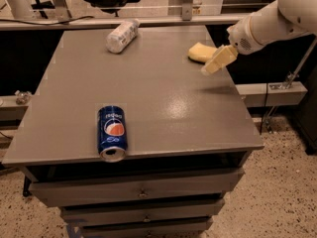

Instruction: Move sponge near pepsi can

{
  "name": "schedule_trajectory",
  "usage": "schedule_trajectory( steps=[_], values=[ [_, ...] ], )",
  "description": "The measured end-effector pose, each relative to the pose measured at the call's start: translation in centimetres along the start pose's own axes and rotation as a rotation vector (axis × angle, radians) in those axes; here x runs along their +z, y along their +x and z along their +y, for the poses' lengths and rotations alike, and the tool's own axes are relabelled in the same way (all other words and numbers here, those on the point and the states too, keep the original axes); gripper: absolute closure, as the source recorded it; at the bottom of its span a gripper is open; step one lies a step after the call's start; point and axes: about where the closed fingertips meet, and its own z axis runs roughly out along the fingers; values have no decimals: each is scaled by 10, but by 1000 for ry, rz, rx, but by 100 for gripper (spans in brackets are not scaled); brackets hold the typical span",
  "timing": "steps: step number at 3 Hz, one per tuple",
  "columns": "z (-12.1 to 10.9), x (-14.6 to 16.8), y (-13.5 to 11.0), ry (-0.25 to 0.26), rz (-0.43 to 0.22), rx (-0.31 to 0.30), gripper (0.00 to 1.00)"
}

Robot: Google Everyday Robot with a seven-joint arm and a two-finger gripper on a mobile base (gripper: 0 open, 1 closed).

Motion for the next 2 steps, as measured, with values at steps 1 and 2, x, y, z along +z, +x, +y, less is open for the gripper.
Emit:
schedule_trajectory(
  steps=[1, 2],
  values=[
    [-12, 26, -3, -3, -34, 70, 0],
    [-19, 49, -1, -5, -43, 121, 0]
  ],
)
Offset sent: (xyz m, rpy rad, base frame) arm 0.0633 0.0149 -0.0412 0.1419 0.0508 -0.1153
